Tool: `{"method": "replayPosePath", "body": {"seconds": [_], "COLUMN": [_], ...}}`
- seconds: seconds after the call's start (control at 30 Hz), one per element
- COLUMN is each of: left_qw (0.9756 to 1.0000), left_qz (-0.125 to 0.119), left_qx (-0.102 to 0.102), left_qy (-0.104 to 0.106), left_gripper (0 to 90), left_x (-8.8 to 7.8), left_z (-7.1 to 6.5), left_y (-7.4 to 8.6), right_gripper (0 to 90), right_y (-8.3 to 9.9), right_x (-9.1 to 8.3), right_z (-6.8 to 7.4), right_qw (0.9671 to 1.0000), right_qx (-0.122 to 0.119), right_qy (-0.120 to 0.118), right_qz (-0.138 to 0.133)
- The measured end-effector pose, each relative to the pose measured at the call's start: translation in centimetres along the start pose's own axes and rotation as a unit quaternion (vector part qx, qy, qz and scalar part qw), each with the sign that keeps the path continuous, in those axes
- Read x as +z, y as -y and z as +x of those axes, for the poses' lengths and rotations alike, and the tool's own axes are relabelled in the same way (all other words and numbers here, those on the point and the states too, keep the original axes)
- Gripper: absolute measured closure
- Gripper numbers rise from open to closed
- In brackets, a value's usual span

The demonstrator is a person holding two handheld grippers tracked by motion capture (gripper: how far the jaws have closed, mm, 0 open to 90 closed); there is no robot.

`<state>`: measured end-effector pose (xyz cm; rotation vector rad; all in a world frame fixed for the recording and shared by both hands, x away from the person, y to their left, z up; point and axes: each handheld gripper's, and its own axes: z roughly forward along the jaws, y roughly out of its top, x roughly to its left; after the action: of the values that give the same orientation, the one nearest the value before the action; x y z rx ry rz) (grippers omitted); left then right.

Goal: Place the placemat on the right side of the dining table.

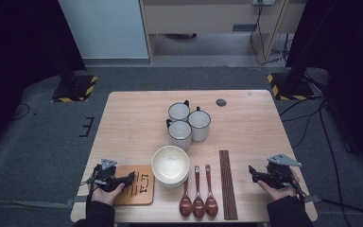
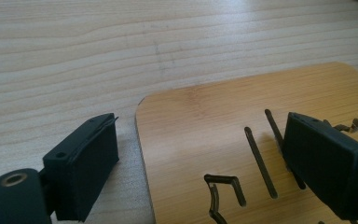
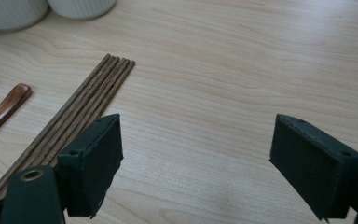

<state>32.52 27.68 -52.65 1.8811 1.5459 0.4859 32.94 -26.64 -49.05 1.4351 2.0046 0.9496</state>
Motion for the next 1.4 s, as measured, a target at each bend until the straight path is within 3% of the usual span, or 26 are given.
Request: {"method": "replayPosePath", "body": {"seconds": [0.4,0.9,1.4], "left_qw": [0.9999,0.9999,1.0], "left_qz": [-0.003,-0.003,-0.003], "left_qx": [-0.006,-0.004,-0.004], "left_qy": [0.01,0.012,-0.006], "left_gripper": [19.1,20.0,21.8], "left_x": [-0.3,-0.5,-1.0], "left_z": [0.3,1.2,1.5], "left_y": [0.0,0.1,0.2], "right_gripper": [16.9,16.6,16.6], "right_y": [0.1,0.1,0.2], "right_x": [0.2,0.3,0.3], "right_z": [0.1,0.2,0.3], "right_qw": [1.0,0.9998,0.9997], "right_qx": [-0.002,-0.009,-0.014], "right_qy": [-0.006,-0.008,-0.012], "right_qz": [0.007,0.012,0.013]}}
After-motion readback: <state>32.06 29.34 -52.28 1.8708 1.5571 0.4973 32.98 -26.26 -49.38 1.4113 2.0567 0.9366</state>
